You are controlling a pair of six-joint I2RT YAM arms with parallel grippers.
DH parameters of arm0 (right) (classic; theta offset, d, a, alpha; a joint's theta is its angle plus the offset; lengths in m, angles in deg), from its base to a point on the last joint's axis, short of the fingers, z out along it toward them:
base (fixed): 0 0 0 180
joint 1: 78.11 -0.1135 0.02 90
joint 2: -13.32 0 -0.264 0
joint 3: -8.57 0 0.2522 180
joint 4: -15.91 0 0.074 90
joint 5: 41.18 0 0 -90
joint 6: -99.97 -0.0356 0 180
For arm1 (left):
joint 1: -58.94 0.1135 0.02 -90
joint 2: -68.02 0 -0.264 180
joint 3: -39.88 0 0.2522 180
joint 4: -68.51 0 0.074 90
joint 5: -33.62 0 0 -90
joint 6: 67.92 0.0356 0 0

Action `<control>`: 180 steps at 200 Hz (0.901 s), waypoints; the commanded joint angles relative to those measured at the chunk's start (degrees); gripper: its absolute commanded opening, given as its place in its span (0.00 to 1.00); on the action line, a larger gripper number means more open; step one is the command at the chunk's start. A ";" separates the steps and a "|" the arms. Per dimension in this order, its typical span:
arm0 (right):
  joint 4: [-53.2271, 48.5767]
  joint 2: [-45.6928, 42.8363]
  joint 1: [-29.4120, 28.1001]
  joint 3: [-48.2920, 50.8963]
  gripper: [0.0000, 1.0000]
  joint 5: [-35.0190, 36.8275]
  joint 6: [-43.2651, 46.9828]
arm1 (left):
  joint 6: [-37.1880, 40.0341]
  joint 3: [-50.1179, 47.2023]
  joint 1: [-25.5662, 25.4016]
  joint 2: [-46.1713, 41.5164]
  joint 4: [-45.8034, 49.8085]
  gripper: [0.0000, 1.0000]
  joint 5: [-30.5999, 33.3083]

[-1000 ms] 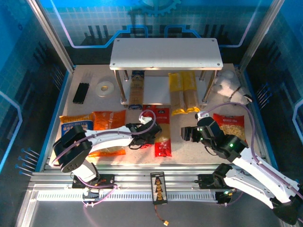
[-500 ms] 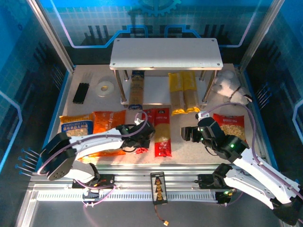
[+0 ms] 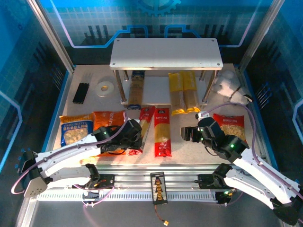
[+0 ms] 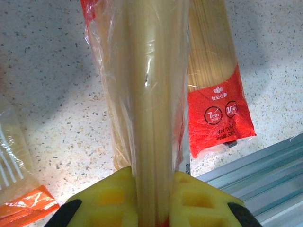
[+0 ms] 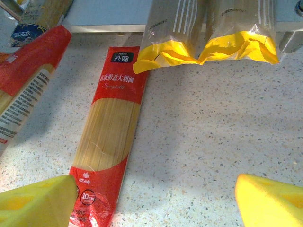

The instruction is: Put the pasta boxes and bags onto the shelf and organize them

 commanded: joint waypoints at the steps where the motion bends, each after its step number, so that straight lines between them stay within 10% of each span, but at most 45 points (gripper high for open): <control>1: 0.21 -0.11 -0.70 -1.25 0.87 -0.76 -1.25 | 3.87 4.79 0.41 -2.14 -4.68 0.00 5.14; 180: -1.27 1.29 -1.69 -3.50 0.88 -0.61 1.03 | 17.21 29.36 15.61 28.91 -20.15 0.00 7.01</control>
